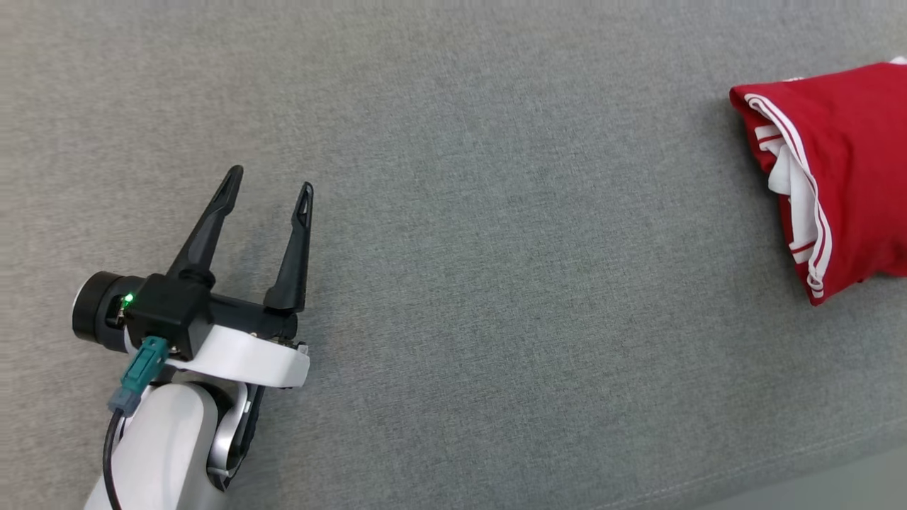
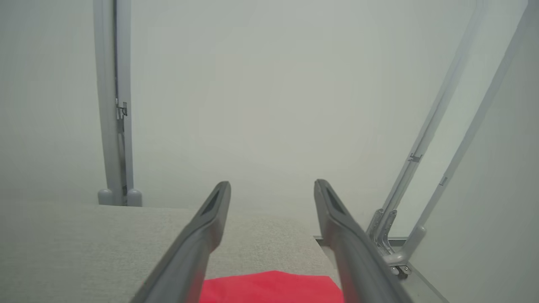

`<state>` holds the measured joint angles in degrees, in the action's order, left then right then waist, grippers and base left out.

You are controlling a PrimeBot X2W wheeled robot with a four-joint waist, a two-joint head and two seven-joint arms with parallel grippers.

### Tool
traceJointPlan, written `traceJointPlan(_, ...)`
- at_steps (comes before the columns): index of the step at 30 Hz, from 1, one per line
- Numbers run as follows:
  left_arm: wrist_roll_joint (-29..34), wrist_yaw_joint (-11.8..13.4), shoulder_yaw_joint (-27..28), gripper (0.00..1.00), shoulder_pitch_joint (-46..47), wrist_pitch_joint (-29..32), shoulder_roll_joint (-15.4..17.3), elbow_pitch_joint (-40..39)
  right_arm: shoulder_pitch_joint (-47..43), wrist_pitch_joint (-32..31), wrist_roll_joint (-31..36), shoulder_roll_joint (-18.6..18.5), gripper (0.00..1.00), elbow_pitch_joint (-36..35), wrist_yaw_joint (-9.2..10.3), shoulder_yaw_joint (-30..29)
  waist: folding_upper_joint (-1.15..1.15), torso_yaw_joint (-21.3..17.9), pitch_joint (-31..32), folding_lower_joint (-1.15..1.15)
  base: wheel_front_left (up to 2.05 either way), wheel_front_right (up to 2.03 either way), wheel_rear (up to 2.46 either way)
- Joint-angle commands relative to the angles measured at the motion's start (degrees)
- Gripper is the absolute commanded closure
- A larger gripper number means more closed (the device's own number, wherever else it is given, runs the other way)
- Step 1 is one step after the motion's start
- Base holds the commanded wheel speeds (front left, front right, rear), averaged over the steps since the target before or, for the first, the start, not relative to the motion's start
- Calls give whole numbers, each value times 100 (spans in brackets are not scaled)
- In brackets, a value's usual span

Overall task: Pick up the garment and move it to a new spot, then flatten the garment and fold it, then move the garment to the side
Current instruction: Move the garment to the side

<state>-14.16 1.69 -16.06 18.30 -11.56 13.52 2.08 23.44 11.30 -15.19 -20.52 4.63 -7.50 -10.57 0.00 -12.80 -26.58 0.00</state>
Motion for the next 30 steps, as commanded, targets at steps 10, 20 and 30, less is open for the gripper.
traceJointPlan(10, -126, 257, 269, 0, -221, -220, -15, 22, -733, 217, 115, 1076, 0, -638, -1, 669, 0, 711, 710, 0, 0, 0, 0)
traceJointPlan(20, -210, 372, 358, 0, -837, -319, -46, 174, -1386, 237, 292, 1484, 0, -409, -2, 1068, 0, 1167, 1388, 0, 0, 0, 0)
traceJointPlan(30, -218, 310, 201, 0, -1273, -339, -100, 239, -2062, 148, 466, 1652, 0, -274, -1, 964, 0, 1291, 1962, 0, 0, 0, 0)
